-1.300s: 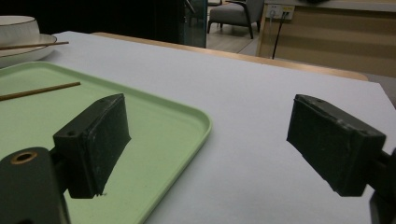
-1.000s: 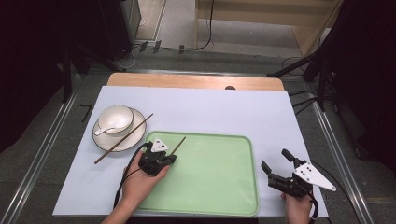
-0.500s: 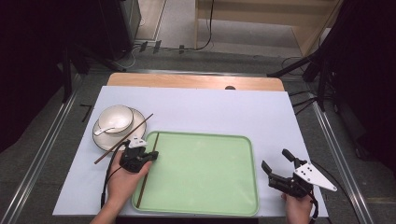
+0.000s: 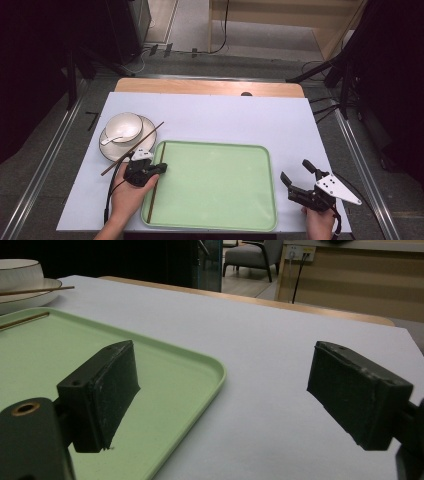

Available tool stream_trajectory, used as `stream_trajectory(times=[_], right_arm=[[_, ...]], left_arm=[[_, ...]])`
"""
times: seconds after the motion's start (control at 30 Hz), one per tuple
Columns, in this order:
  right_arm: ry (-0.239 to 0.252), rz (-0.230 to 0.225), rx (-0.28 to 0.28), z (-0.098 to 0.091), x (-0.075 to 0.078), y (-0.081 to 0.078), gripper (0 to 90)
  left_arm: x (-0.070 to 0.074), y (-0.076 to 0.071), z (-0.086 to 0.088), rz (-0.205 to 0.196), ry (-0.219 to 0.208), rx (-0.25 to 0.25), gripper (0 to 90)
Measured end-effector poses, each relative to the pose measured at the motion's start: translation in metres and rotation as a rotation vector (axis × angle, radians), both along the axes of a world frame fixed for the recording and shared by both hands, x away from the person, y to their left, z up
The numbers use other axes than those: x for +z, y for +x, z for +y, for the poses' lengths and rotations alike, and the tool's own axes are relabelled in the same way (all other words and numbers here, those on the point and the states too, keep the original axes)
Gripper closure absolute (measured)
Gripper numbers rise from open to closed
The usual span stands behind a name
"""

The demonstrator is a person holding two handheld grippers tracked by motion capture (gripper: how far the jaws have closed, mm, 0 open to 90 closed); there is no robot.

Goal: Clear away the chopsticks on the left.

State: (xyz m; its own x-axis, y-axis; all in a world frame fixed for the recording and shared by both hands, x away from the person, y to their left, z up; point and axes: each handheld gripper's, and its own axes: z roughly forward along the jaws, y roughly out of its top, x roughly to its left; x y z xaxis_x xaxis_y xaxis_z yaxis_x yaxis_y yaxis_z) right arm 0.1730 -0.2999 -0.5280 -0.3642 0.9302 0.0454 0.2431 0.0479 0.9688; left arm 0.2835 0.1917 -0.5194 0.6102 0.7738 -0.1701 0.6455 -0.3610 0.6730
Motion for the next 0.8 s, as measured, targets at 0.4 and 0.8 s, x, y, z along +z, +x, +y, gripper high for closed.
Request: stream_trajectory(times=[0.4, 0.8], right_arm=[[-0.002, -0.003, -0.003, 0.000, 0.000, 0.000, 13.0], [-0.002, -0.006, -0.002, 0.000, 0.001, -0.001, 13.0]], left_arm=[[0.001, -0.002, 0.001, -0.012, -0.018, -0.023, 77.3], [0.017, -0.006, 0.020, -0.057, -0.074, -0.013, 71.2]])
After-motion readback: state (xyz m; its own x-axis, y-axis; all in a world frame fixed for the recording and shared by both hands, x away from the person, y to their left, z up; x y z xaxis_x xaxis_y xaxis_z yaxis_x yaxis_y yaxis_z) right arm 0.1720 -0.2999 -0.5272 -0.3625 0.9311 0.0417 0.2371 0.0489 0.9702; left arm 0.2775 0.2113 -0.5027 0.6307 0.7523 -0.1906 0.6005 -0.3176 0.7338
